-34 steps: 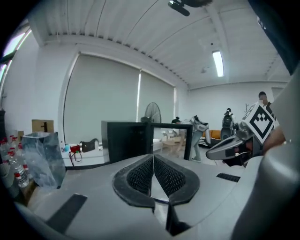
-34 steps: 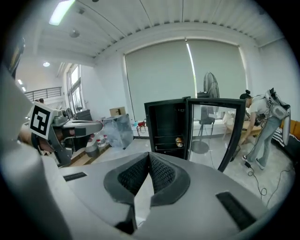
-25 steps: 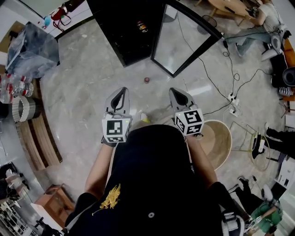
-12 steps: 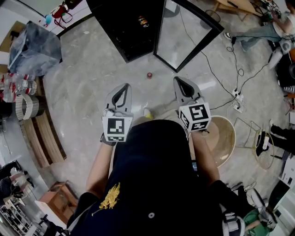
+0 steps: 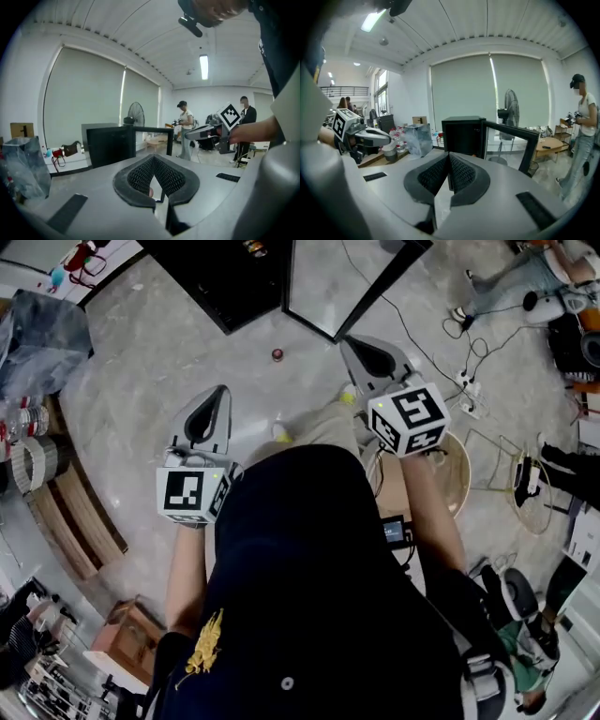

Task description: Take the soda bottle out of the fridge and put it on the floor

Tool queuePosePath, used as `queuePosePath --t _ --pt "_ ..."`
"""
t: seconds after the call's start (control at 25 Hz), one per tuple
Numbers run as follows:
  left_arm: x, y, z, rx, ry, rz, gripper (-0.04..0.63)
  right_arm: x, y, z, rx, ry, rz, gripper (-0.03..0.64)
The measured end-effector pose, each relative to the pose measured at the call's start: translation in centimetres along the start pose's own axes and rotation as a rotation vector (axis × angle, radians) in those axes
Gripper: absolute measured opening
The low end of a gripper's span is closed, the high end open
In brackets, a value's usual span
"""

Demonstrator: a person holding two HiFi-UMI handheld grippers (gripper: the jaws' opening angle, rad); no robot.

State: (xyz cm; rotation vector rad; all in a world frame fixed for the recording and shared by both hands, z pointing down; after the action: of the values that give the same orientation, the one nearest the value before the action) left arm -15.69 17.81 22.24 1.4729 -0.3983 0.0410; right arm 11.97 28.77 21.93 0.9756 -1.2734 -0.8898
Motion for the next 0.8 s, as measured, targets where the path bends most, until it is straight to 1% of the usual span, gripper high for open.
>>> queuePosePath --t 0.12,0.2,0.36,0.52,0.64,0.8 --pt "0.8 -0.4 -0.7 0.055 -0.024 0.007 0.018 0.6 -1.0 0.3 -0.072 -0.073 -0.008 -0.006" --pt "1.3 -0.5 -1.6 0.059 -0.056 -0.005 0.018 0.5 -1.2 0.2 -0.092 -0.093 -0.015 -0.006" --pt "2.0 -0.6 -2.7 0.036 -0.123 -0.092 0.018 0.3 -1.1 0.0 -0.067 -0.101 -0.019 -0.006" --pt "1.6 -0.8 -2.6 0.059 -0.142 -0.117 0.018 0.7 -1.3 0.9 -0.052 -0.1 -0.02 -0.006" --pt "1.3 -0.9 -2.6 0.04 -0.152 -0.135 0.018 0.5 -1.3 1.4 -0.049 -0.11 -0.015 -0.006" --pt "0.7 -0.3 -2.0 -0.002 -0.174 -0.129 0.018 0.8 -1.0 1.5 -0.046 -0.107 -0.013 -0.006"
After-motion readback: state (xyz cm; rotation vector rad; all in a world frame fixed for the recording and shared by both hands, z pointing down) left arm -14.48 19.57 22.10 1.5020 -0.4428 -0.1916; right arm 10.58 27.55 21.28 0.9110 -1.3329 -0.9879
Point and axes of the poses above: the fingertips, and each gripper's own axes: x forward along the fingers, z to its left, y out of its underside, the point moved 10 cm from there along -x, backward along the fingers, and after that the axes turned 9 degrees about y, right-handed, at the moved point
